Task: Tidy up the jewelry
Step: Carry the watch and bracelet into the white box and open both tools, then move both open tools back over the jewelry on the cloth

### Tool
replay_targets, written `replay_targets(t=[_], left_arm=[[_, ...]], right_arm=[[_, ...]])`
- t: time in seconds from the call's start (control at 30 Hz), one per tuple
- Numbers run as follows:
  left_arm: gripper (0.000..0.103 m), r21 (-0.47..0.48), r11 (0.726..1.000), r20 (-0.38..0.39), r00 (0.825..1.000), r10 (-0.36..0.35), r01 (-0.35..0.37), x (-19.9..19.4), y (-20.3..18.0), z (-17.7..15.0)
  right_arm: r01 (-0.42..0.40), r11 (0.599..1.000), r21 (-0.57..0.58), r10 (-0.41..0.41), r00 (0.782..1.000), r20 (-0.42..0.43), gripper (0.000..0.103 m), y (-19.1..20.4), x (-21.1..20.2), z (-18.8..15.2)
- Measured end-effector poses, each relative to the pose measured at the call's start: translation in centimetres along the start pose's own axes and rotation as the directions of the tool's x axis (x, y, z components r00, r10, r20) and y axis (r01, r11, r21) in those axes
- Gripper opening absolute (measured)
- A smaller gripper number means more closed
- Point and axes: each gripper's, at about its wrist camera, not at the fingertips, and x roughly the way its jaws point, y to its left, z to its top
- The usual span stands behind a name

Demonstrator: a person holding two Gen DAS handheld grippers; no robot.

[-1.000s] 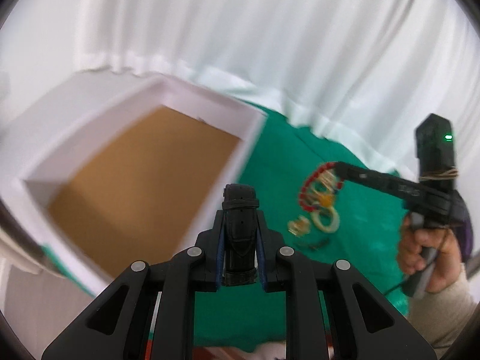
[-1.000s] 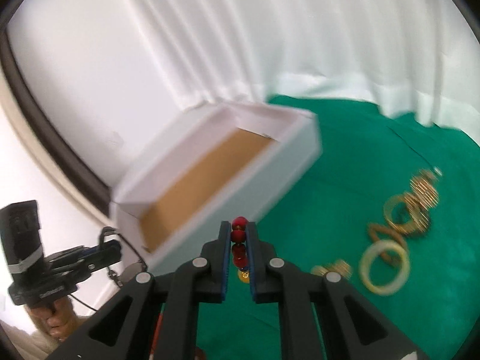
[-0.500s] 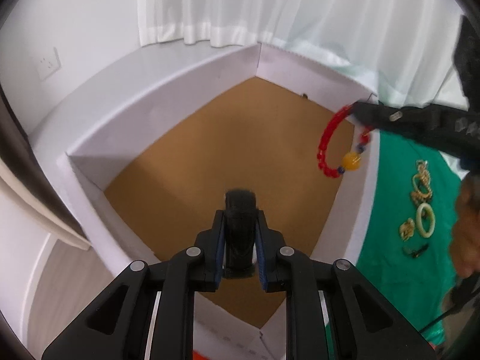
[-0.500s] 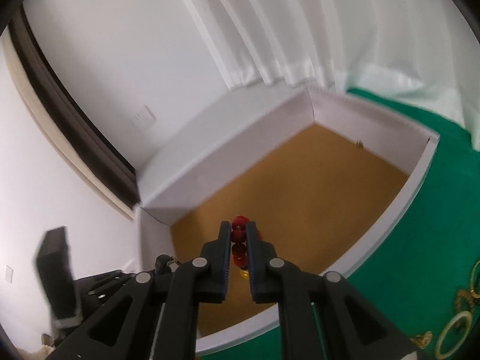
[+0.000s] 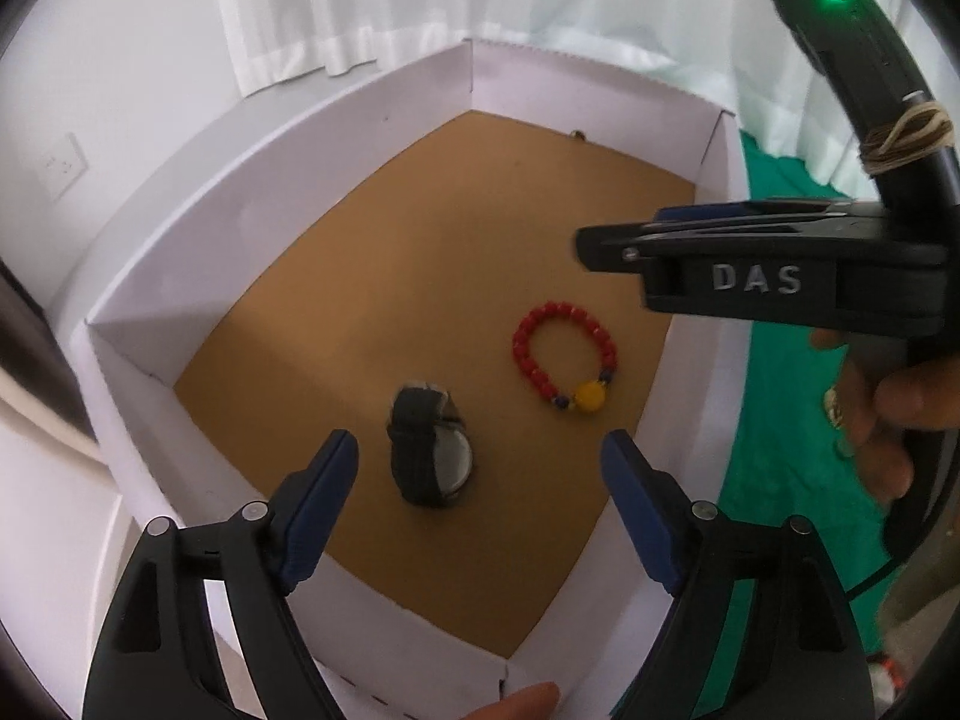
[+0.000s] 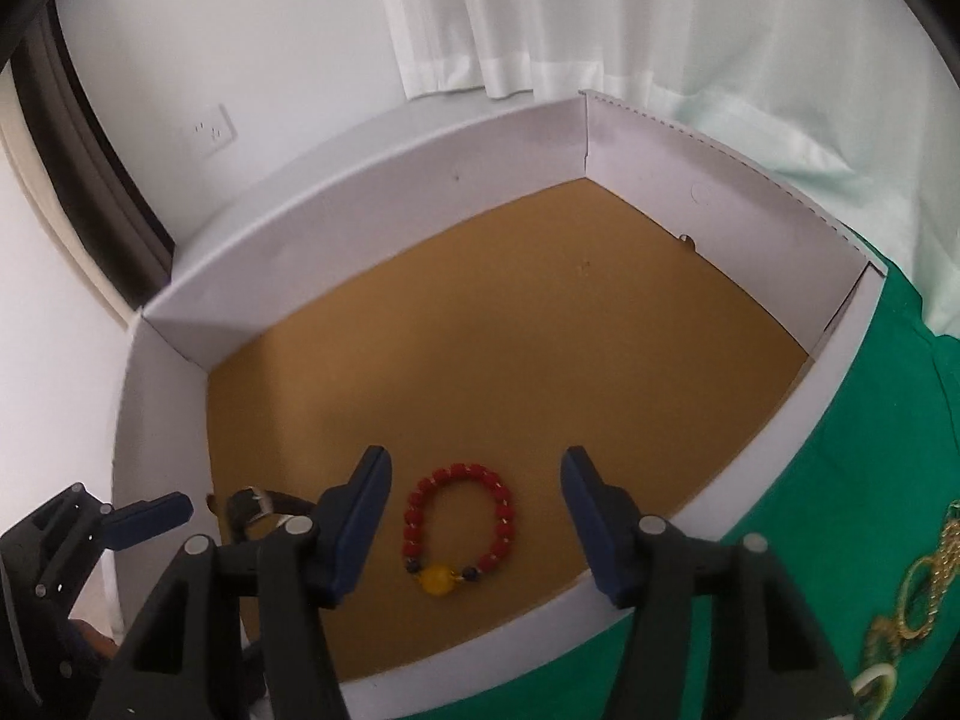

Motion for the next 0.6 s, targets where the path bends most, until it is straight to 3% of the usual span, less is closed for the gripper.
replay_targets(t=[0.23,0.5,0.6], left_arm=[[0.084,-0.031,0.998,-0.078,0.996,-0.052,0.050,0.4,-0.5,-1.2],[0.081,0.014,0.997,-0.065,0.995,-0.071,0.072,-1.6,-4.0,-3.7],[0.083,0.018,0.996,-0.004,0.996,-0.087,0.087,-2.7,-4.3,-4.0]], right_arm=[[0.001,1.000,-0.009,-0.001,1.000,-0.015,0.056,-0.9,-0.5,-1.1],[0.005,1.000,0.008,-0.005,1.000,-0.005,0.056,-2.6,-3.0,-4.6],[0.015,0.999,0.036,-0.016,1.000,0.024,0.058,-3.2,-4.0,-5.5]])
